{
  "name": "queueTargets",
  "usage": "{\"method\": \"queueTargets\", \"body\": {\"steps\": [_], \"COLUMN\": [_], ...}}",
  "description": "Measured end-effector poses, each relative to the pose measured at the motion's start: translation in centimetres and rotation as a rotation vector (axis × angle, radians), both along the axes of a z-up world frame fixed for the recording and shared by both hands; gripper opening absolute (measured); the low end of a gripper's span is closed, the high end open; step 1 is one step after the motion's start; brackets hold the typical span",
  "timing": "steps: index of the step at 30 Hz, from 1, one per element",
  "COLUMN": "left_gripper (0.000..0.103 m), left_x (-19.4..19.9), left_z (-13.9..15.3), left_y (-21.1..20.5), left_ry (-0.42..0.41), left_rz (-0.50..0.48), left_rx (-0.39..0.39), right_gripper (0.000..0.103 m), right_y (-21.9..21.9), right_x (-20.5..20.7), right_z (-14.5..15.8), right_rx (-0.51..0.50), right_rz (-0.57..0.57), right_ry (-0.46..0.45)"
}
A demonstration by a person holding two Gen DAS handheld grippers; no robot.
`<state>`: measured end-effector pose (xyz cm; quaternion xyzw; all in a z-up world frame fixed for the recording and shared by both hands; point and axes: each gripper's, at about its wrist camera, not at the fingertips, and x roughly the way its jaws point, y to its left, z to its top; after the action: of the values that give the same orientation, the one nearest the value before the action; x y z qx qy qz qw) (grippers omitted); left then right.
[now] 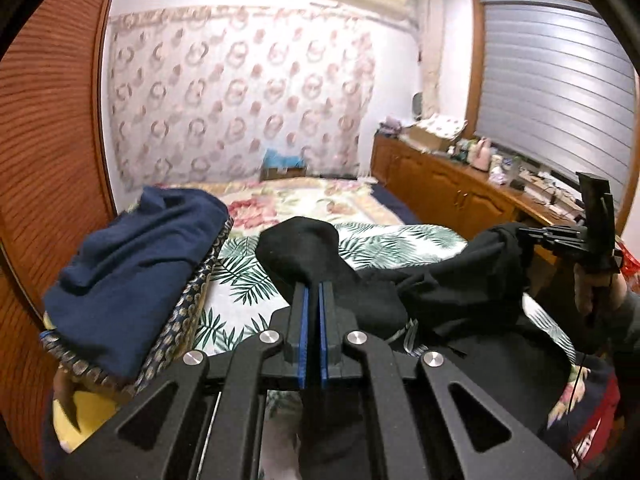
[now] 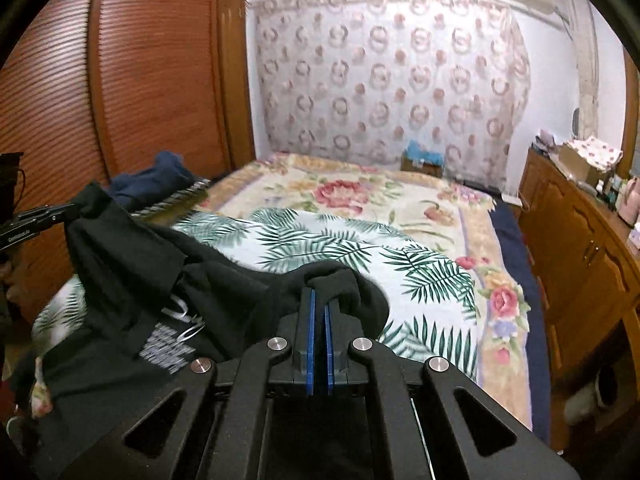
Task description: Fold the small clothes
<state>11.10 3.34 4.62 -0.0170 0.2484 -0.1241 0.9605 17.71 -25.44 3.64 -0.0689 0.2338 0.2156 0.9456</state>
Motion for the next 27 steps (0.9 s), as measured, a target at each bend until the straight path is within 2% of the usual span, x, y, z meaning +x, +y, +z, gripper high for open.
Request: {"method": "queueTargets", "body": {"steps": [5,10,13,17,21,24,27], "left_gripper": [0.005,0.005,0.005,0.005,0.005,0.007,0.019], "left_x": [-6.8,-12.1,-14.2,-15.3,-15.2,-15.8,-16.3], "left_z": [0.9,-0.9,-2.8,-6.4,-8.7,-8.5,-7.6], "left_y": [1.0,2.2,2.1,1.5,1.4,1.5,1.6], "left_ry": [-0.042,-0.001,0.046,0.141,0.193,0.191,0.157], "left_rz": [-0.006,0.004,0.012,-0.003,0.007,-0.010,-0.007], "left_rx": [-0.009,-0.007,0.014,0.028,0.052,0.036,0.038], "right_gripper": [0.003,0.003,0.003,0.004,0.004,0.004,0.004], "right_y": [-2.3,-4.2,-4.7,-4.6,-4.3,-3.8,-3.7], "right_x": [-7.1,-13.9,-16.2,-17.7,-17.1,-15.9,-16.2], "right_z": [0.0,-1.1,-2.4,-5.0,-7.2,-7.8,-7.2], "right_rx": [0.020,0.013,0.003,-0.022,-0.043,-0.061,-0.051], "right_rz": [0.008,0.028,0.046,0.049,0.025,0.006,0.010], "right_ry": [-0.022,0.009,0.056,0.124,0.196,0.233,0.236]}}
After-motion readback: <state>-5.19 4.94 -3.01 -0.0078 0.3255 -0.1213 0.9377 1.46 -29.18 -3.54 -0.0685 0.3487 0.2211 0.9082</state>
